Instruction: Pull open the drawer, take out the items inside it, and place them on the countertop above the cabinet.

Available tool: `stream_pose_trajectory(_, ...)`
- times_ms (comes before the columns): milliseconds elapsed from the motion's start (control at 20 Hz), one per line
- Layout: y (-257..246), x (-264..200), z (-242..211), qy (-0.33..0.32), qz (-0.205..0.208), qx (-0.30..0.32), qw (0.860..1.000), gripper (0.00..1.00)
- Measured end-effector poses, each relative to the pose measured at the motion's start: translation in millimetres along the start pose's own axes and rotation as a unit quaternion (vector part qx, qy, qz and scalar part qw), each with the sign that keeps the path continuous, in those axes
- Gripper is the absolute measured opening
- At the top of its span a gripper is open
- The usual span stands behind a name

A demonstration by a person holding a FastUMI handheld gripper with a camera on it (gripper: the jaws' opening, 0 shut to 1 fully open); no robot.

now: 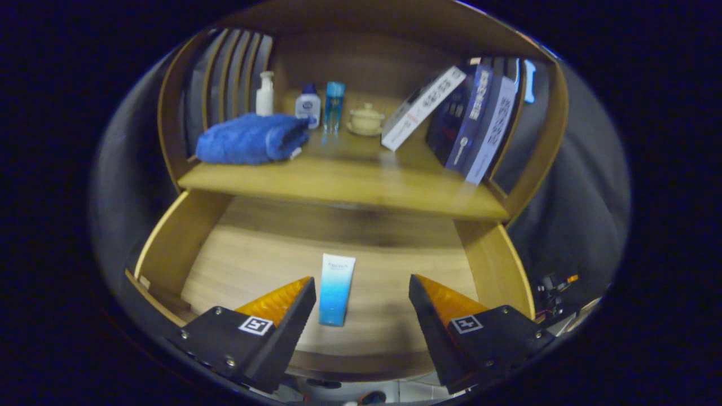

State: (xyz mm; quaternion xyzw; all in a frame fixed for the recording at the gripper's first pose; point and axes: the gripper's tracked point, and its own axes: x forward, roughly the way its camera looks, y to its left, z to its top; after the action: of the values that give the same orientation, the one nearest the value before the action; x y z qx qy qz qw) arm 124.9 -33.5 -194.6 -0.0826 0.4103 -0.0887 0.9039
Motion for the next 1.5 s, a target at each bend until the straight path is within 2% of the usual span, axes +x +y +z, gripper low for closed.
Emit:
stream_pose_trajectory(150, 23, 22, -27, 0.094, 0.048, 0.012, 0.994, 0.97)
stream_pose_trajectory(250, 31, 29, -38, 0.136, 0.059, 0.037, 0.988, 0.94)
stream_pose_trajectory(350, 37, 37, -34, 0.149, 0.068, 0.051, 0.985, 0.90)
stream_pose_trajectory(400, 40, 40, -36, 0.159, 0.069, 0.056, 0.983, 0.85)
stream_pose_trajectory(500, 37, 51, -34, 0.163, 0.057, 0.062, 0.983, 0.83)
stream_pose_trajectory(550, 36, 57, -37, 0.170, 0.049, 0.066, 0.982, 0.74)
stream_pose_trajectory(650, 44, 62, -46, 0.188, 0.059, 0.073, 0.978, 0.58)
stream_pose_trajectory(700, 46, 65, -50, 0.195, 0.059, 0.071, 0.977, 0.58)
stream_pose_trajectory(750, 44, 67, -48, 0.188, 0.057, 0.071, 0.978, 0.59)
stream_pose_trajectory(800, 42, 63, -40, 0.182, 0.052, 0.068, 0.980, 0.40)
stream_pose_trajectory(1000, 45, 62, -33, 0.145, 0.059, 0.070, 0.985, 0.39)
stream_pose_trajectory(1300, 42, 27, -7, 0.064, 0.073, 0.090, 0.991, 0.39)
stream_pose_trajectory(1500, 49, -7, 11, -0.001, 0.113, 0.099, 0.989, 0.39)
